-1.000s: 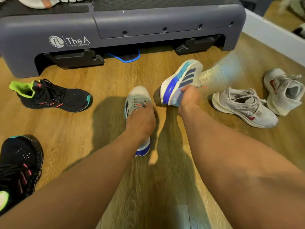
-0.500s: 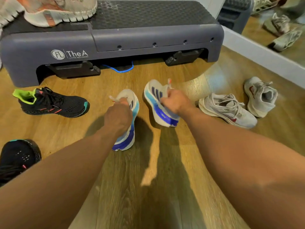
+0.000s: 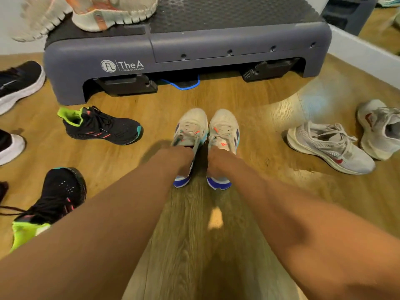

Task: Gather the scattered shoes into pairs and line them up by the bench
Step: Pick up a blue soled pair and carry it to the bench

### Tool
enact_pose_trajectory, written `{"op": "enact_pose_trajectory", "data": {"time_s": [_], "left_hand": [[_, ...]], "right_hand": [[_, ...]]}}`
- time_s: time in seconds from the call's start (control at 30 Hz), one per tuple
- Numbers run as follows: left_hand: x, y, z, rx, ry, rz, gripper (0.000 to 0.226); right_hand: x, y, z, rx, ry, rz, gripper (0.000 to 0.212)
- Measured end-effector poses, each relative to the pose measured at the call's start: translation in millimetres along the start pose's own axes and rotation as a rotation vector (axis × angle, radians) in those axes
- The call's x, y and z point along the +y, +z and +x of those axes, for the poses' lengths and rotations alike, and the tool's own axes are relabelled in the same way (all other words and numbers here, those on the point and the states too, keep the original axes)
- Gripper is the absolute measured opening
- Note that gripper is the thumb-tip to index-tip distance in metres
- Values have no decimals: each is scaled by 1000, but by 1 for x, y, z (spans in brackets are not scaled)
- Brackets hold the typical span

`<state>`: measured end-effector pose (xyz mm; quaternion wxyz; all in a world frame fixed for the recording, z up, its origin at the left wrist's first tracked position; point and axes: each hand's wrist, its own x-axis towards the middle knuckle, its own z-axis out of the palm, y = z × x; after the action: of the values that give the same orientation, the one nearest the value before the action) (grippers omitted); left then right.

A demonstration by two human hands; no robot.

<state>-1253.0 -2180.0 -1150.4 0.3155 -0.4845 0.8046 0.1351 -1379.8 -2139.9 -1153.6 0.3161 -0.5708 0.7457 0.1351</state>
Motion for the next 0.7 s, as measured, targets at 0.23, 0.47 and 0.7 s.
{"op": "enact_pose_trajectory", "data": {"time_s": [0.23,0.47,0.7], "left_hand": [[9,-53,-43,3,105,-323,36],[5,-147,-197,-210,27,-449,29],[33,-367,-384,-230,113,-415,32]], "right_hand": [[-13,-18,-51,164,-52,138,6],[-18,-154,-189,-4,-37,111,22],[-36,-365,-398,-113,-103,-73,17]]}}
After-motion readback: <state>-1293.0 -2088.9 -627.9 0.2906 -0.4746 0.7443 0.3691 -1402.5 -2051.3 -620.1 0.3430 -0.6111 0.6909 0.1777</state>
